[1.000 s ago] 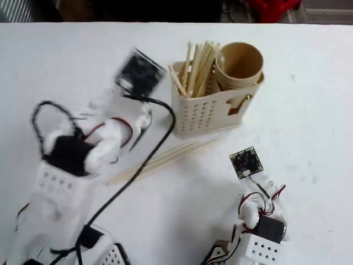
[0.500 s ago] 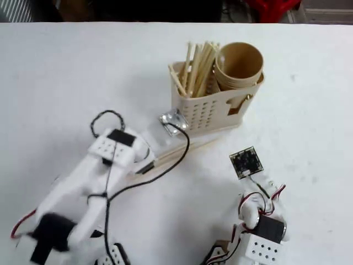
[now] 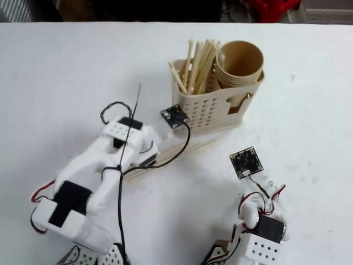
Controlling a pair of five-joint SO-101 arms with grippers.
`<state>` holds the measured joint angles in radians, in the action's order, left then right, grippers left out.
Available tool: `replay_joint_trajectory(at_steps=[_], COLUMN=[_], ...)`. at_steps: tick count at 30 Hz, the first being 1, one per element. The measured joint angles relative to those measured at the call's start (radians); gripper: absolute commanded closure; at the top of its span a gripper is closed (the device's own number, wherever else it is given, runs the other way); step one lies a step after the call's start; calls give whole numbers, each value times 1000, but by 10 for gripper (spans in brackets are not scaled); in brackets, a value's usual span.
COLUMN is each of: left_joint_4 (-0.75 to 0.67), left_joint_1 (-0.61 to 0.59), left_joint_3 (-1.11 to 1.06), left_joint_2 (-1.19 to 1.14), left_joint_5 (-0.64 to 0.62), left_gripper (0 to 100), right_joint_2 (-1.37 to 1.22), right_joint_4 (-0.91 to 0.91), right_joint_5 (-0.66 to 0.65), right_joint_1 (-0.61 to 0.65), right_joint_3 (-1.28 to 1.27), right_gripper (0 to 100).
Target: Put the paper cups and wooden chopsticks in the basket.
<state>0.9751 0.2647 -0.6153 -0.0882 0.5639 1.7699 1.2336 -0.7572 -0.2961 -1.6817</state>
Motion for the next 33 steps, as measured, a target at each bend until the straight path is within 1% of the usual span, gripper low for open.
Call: replay_joint_trajectory(at_steps=[4,9,14,19,28,33], left_joint_4=[55,89,92,115,133,126], left_joint_1=[-2,0,-18,-23,-143,-173], left_joint_3=[60,84,83,71,69,49], left_joint_2=[-49,-71,-71,-71,-71,-38], left_joint_5=[0,0,-25,-41,-44,-44], left_gripper=[871,880,957,966,979,979], right_joint_2=[0,0,0,0,0,0], right_joint_4=[0,0,0,0,0,0], right_joint_5=[0,0,0,0,0,0], right_joint_1=[0,0,0,0,0,0], right_joint_3=[0,0,0,0,0,0], right_gripper=[967,967,967,967,967,967])
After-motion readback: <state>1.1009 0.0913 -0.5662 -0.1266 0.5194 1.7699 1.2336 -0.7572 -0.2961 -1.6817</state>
